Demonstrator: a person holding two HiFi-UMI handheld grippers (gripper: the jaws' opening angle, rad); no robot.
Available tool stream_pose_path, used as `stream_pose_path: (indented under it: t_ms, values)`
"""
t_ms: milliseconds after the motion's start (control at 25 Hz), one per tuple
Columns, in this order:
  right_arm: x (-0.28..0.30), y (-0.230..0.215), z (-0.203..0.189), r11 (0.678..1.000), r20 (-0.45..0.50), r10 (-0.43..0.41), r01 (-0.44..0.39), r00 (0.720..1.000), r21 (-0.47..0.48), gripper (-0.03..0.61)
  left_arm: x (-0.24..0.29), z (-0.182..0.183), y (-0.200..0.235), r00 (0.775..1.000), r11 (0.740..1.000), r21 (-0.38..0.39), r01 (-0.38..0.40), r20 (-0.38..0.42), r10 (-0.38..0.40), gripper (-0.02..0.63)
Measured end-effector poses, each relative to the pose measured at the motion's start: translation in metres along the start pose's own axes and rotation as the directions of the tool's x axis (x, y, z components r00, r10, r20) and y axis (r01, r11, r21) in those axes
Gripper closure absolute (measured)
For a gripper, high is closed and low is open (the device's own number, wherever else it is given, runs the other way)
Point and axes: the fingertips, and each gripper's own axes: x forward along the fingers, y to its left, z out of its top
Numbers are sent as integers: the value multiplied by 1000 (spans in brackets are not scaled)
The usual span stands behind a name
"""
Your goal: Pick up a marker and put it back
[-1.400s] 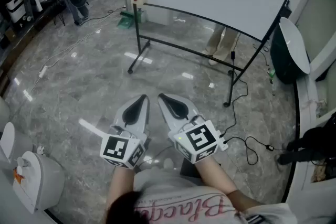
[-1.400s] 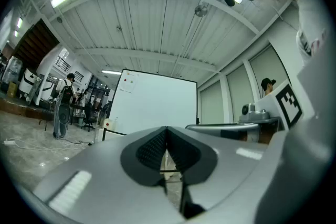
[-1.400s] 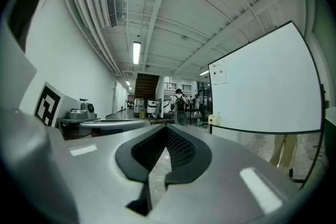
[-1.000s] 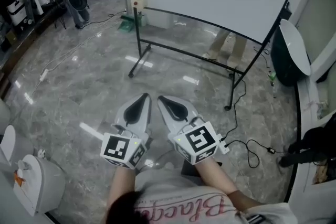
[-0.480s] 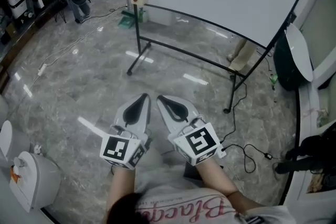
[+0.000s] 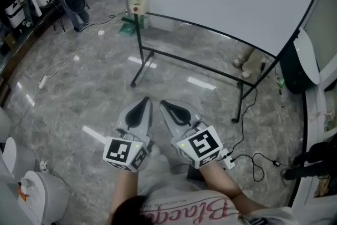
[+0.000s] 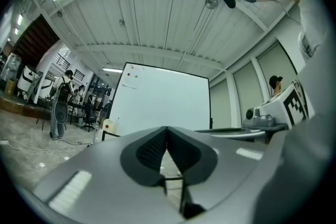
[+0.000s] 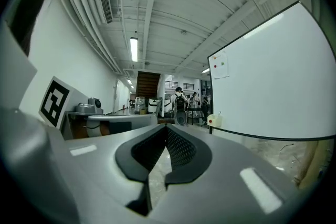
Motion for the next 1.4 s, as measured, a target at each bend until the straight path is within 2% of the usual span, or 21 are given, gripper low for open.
stream_pose_path:
  t_ms: [240, 400, 560, 880, 1400]
  values:
    - [64, -24, 10, 999, 2, 19, -19, 1000, -28, 577, 49, 11, 53, 1000, 1000, 0, 14, 17, -14, 617]
    - [103, -51, 14, 1000, -3, -14, 14, 1000, -11, 577, 82, 10, 79, 999, 999, 10, 53, 6, -53, 617]
    - [132, -72, 20, 999, 10, -48, 48, 999, -4, 577, 105, 13, 110, 998, 998, 1, 56, 4, -56, 617]
    - [164, -104, 9, 994, -7, -50, 51, 999, 96, 577, 143, 2, 135, 997, 997, -14, 76, -23, -76, 617]
    - [250, -178, 8, 995, -11, -16, 17, 1000, 101, 577, 228, -8, 195, 998, 999, -20, 39, -42, -40, 617]
